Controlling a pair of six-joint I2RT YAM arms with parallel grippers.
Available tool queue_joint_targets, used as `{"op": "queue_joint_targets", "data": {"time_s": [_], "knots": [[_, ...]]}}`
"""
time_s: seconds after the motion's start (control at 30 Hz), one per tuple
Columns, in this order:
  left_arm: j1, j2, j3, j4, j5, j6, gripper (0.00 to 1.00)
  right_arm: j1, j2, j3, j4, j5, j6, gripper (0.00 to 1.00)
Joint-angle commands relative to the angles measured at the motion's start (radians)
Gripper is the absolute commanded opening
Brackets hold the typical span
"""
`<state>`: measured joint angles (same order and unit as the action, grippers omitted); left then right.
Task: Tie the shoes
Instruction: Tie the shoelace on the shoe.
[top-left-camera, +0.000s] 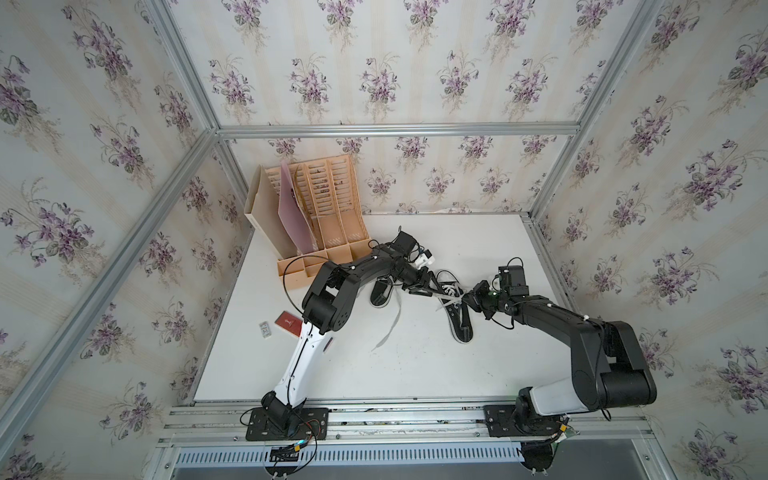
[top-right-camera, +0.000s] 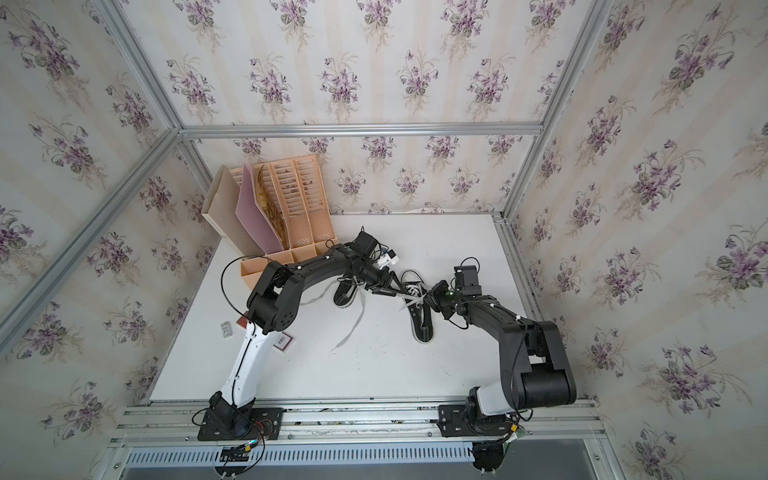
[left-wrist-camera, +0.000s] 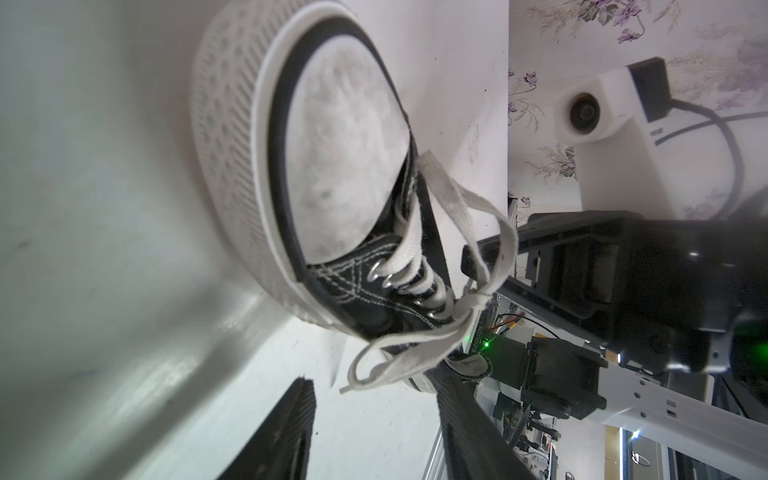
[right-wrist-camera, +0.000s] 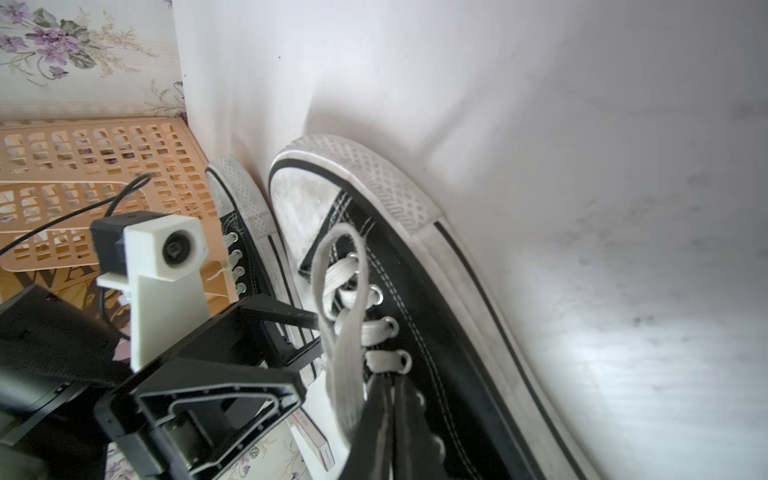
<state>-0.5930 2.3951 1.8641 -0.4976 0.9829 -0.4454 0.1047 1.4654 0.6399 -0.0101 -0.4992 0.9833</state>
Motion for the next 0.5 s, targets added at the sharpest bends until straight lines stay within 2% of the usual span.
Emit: {"op": "queue_joint_targets", "data": {"time_s": [0.0, 0.17, 0.47], "knots": [[0.000, -0.016, 0.001, 0.037, 0.046, -0.006, 0.59, -0.005, -0.010, 0.006, -0.070, 0.064, -0.041, 0.00], [-0.004, -0.025, -0.003, 0.048, 0.073, 0.004, 0.63, -0.008, -0.015, 0.027, -0.141, 0.120, -0.082, 0.00], [-0.014, -0.022, 0.022, 0.019, 0.079, 0.020, 0.64, -0.016, -0.033, 0.040, -0.217, 0.191, -0.121, 0.00]]}}
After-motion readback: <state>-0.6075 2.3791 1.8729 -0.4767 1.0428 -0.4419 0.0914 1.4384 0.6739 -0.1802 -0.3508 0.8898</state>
